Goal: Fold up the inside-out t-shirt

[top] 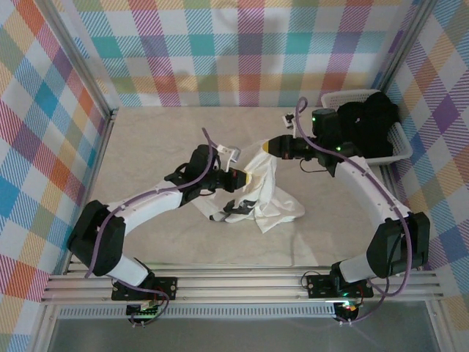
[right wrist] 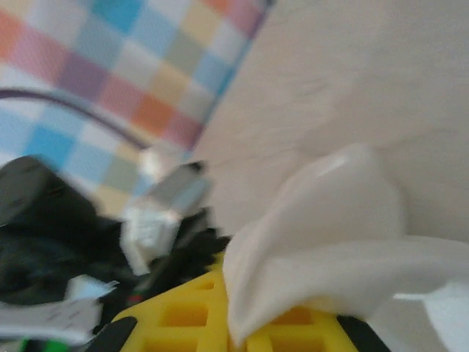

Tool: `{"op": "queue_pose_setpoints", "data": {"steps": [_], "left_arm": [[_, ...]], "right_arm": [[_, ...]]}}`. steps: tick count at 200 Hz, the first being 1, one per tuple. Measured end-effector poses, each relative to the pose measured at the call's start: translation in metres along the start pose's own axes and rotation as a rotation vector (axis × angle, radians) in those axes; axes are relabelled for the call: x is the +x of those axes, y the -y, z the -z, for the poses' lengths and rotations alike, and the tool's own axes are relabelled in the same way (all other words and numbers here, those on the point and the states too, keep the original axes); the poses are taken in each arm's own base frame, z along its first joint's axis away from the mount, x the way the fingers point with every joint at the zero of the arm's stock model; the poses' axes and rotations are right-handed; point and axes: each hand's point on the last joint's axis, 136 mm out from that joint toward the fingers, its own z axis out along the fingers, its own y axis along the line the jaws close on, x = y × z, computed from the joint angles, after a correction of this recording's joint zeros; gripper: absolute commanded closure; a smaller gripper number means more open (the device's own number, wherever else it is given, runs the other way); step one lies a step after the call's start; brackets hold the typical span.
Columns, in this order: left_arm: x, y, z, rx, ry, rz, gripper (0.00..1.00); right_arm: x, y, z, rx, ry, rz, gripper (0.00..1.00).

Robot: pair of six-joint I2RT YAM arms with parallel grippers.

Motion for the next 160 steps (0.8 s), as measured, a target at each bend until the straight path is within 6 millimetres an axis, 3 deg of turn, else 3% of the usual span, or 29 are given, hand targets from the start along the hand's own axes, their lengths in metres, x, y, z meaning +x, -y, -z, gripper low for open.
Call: {"op": "queue_pose_setpoints", "data": {"steps": [23,52,80,108,131,160], "left_arm": [[-0.014,0.015,0.034,0.035,0.055,-0.015,1.0],[-0.034,0.037,0.069,0.066,0.145,-0.053,1.0],[-0.03,0.037,0.073,0.059,0.132,-0.043,1.0],[-0.022,0.033,0.073,0.041,0.098,-0.026,1.0],[-0.02,0.034,0.079,0.03,0.097,-0.031,1.0],[-0.024,0.037,0.086,0.026,0.12,-0.049,1.0]], "right_arm": [[0.01,0.02,-0.003,0.237,-0.007,0.101,0.7],[0.031,0.014,-0.003,0.33,-0.018,0.252,0.59],[0.074,-0.012,0.015,0.248,-0.005,0.361,0.52],[0.095,-0.025,0.015,0.159,0.001,0.41,0.52],[0.098,-0.013,-0.006,0.166,-0.035,0.394,0.52],[0.095,0.024,-0.034,0.281,-0.1,0.353,0.51]]}}
